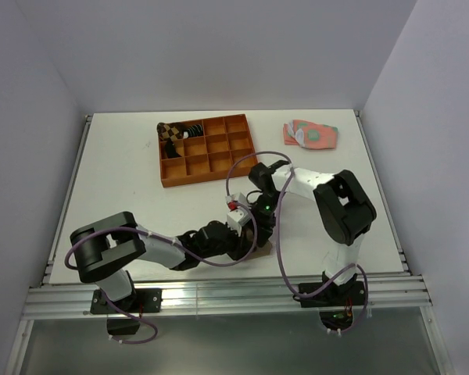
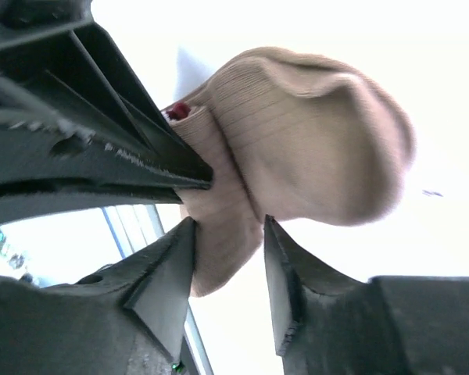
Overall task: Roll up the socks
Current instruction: Roll the sock at the center of the board.
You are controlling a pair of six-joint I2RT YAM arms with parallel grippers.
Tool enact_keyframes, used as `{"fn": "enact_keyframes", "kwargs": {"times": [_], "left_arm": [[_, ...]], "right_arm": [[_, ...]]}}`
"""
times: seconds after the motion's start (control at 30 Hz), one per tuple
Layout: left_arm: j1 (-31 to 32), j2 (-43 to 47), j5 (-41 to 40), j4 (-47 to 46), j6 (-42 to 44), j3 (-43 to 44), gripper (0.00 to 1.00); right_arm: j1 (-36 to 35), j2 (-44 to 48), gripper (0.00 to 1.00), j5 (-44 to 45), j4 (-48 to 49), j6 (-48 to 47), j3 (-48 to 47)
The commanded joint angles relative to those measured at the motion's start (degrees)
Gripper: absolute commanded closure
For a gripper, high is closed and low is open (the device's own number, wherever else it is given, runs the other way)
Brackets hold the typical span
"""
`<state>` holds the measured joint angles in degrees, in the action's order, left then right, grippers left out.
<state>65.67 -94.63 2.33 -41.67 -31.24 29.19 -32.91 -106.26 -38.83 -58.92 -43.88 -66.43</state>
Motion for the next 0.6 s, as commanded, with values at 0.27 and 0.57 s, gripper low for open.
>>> {"fn": "enact_keyframes", "kwargs": {"times": [0.27, 0.57], "left_arm": [[0.4, -2.8, 3.9, -3.1, -2.2, -2.5, 1.0], [0.4, -3.5, 4.5, -2.7, -2.1, -1.9, 1.0]], "right_arm": [[5.0, 4.3, 0.44, 0.9, 10.0, 6.3, -2.0], [5.0, -2.5, 0.44, 0.3, 10.6, 7.5, -6.7]]}}
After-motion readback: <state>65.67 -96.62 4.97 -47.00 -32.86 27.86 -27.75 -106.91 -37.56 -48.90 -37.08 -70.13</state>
